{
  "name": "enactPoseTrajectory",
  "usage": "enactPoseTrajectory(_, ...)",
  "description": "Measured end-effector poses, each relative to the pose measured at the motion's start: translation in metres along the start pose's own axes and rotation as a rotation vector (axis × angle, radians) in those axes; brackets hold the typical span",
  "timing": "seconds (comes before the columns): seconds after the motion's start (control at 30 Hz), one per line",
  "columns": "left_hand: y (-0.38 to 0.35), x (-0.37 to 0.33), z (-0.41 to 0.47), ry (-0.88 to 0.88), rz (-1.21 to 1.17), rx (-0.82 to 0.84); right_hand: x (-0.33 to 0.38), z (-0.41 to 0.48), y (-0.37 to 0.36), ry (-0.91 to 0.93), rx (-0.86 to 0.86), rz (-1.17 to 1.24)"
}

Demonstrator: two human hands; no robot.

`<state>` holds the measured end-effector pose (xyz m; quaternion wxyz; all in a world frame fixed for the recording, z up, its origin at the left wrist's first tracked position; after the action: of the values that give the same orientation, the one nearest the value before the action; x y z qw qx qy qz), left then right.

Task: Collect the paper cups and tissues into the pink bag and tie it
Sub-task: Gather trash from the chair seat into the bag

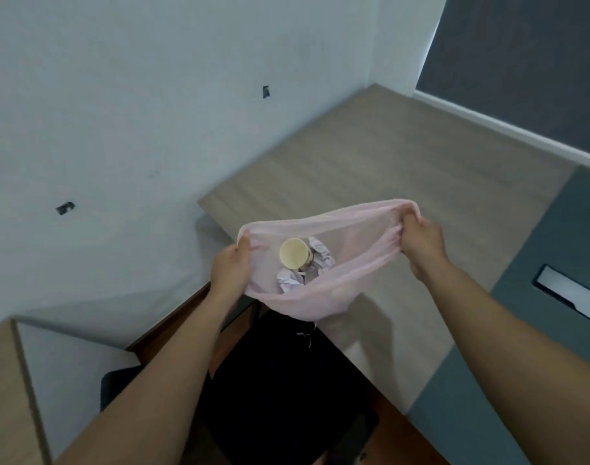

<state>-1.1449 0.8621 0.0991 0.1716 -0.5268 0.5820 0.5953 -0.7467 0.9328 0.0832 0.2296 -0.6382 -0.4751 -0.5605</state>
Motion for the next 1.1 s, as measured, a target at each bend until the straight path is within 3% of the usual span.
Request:
enactPoseTrajectory(0.27,-0.095,-0.062,0.015,-0.092,-0.06,0.129,-0.005,0.022,0.073,-0.067,-0.008,0.227)
enactPoseTrajectory(0.47,-0.135,-0.041,0.026,0.048,-0.091,0.31,-0.051,0.022,0.097,-0.193,0.008,0.253)
enactPoseTrajectory(0.77,-0.116,-0.006,0.015,0.003,-0.047,0.322,-0.091,-0.022,0.114,-0.133,0.036,0.206)
enactPoseTrajectory(0.97,-0.082,0.03,-0.003,0.055,-0.128,0.409,-0.121,-0.112,0.119,-0.215,-0.009,0.087)
enactPoseTrajectory(1.1,-0.029,0.064,-0.028,-0.007,-0.087,0.513,-0.145,-0.199,0.097,-0.246,-0.037,0.11)
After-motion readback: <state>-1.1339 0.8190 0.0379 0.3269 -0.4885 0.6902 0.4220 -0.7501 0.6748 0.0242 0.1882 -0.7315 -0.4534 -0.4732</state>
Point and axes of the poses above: each hand's wrist, its own z-axis towards the middle knuckle, its own y-axis out of the back of the hand, x = y × z, the point moved 6 cm from there along z, towards the middle knuckle, and after that the axes turned 3 degrees about -x, right-handed, at the moved point
